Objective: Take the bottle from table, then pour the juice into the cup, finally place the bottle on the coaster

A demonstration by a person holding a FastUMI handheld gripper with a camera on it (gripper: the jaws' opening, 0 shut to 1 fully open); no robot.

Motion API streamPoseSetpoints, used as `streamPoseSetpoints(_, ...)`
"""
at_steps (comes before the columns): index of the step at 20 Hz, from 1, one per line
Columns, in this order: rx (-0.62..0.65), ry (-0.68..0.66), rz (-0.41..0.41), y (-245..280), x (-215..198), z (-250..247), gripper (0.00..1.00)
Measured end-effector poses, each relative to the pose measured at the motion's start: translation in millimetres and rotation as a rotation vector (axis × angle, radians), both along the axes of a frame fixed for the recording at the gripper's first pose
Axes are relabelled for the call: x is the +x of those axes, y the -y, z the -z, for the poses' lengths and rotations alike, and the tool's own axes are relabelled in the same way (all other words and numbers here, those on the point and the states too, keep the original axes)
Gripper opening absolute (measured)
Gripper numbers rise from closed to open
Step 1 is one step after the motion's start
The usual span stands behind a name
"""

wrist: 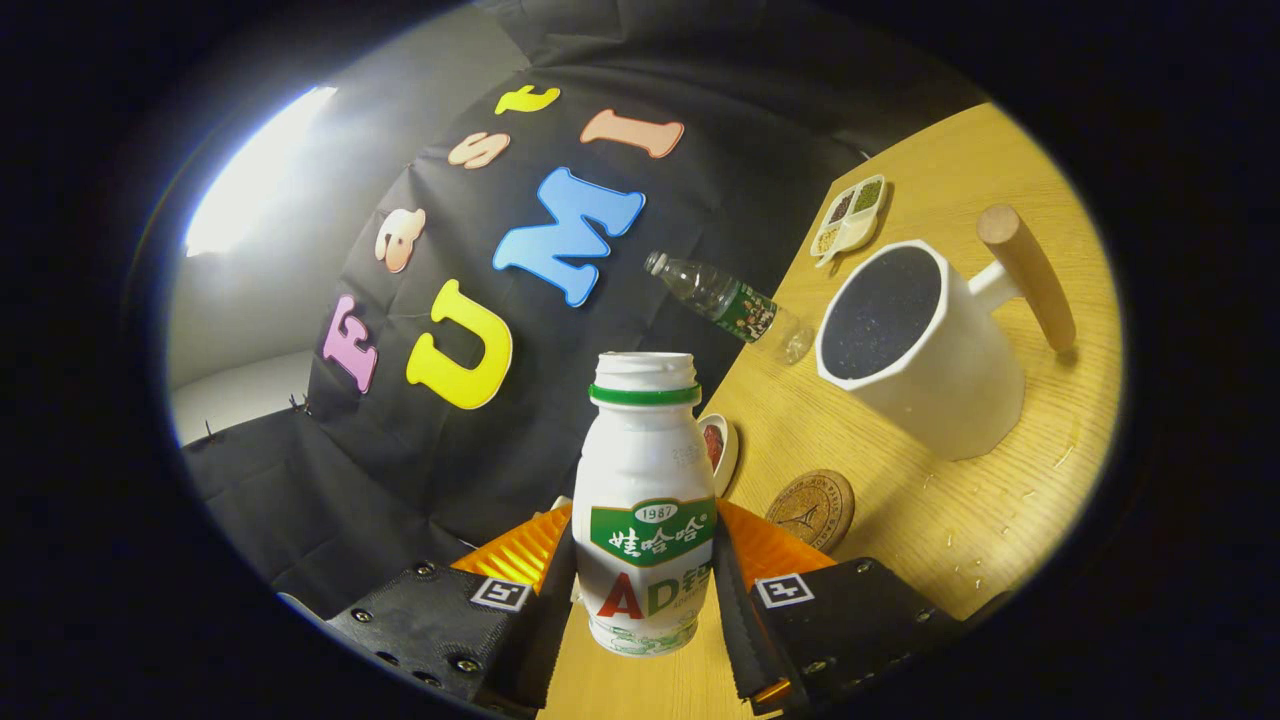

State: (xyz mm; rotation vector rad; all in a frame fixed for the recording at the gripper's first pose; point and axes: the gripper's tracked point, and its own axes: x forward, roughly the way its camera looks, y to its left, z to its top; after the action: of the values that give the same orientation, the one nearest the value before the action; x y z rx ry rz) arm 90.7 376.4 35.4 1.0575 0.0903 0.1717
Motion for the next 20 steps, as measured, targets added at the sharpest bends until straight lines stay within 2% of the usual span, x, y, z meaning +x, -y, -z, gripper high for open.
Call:
streamPoseSetpoints(7,0.172,0.012,0.006,8.1,1.7,-4.8,0.66)
streamPoseSetpoints(20,0.300,0.009,0.042,19.8,3.5,-15.0,0.66)
